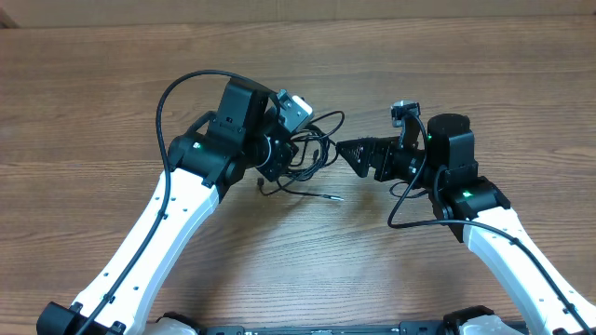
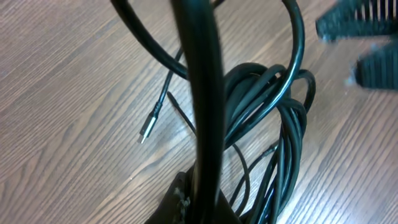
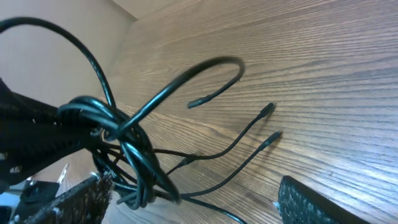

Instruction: Untangle cables

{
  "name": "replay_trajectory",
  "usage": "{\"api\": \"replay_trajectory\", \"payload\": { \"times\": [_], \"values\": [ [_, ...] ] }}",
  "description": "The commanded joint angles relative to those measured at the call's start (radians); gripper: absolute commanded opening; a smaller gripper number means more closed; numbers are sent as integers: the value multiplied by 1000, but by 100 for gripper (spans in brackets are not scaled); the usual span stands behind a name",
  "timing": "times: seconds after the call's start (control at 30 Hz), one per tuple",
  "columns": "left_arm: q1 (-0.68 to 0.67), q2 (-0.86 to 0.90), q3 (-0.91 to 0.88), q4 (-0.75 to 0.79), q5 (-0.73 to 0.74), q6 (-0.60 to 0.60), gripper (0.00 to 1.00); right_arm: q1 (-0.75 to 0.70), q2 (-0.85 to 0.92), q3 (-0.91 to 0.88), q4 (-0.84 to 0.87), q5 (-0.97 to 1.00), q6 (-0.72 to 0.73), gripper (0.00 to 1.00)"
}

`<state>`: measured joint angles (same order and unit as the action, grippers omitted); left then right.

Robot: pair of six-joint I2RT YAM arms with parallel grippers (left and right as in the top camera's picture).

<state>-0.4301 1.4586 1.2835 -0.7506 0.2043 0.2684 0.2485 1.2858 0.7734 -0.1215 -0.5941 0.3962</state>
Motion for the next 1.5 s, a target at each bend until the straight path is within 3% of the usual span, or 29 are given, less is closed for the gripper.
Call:
{"api": "replay_trajectory", "payload": {
  "times": [0.0, 0.17, 0.3, 0.37, 0.47, 0.5, 0.57, 0.6, 0.67, 0.7, 0.93, 1.1, 1.23, 1.47],
  "values": [
    [5, -13, 8, 49, 68, -91, 4, -2, -6, 6, 3, -37, 0, 84],
    [4, -13, 8, 121, 200, -166, 4, -2, -6, 6, 16, -93, -4, 82],
    [3, -13, 8, 135, 272, -166, 4, -2, -6, 6, 54, -156, -3, 71],
    [3, -13, 8, 142, 315, -172, 4, -2, -6, 6, 69, -183, -3, 53],
    [1, -13, 8, 148, 340, -172, 4, -2, -6, 6, 75, -194, -3, 13],
    [1, -13, 8, 148, 339, -172, 9, -2, -6, 6, 75, -194, -3, 4],
    [1, -13, 8, 148, 340, -172, 28, -2, -6, 6, 75, -193, -3, 4],
    [1, -13, 8, 148, 339, -172, 53, -2, -6, 6, 74, -193, -3, 4],
    [8, -13, 8, 142, 319, -172, 72, -3, -6, 6, 74, -192, -3, 4],
    [14, -13, 8, 134, 295, -172, 100, -3, -6, 6, 74, -192, -3, 4],
    [123, -13, 8, 66, 253, -289, 100, -4, -6, 6, 77, -166, -3, 4],
    [225, -13, 8, 28, 391, -290, 100, -45, -6, 6, 203, -227, 82, 4],
    [227, -13, 8, 18, 455, -291, 99, -46, -6, 6, 309, -359, 74, 4],
    [227, -13, 8, 18, 500, -291, 100, -46, -6, 6, 304, -388, 68, 4]
  ]
}}
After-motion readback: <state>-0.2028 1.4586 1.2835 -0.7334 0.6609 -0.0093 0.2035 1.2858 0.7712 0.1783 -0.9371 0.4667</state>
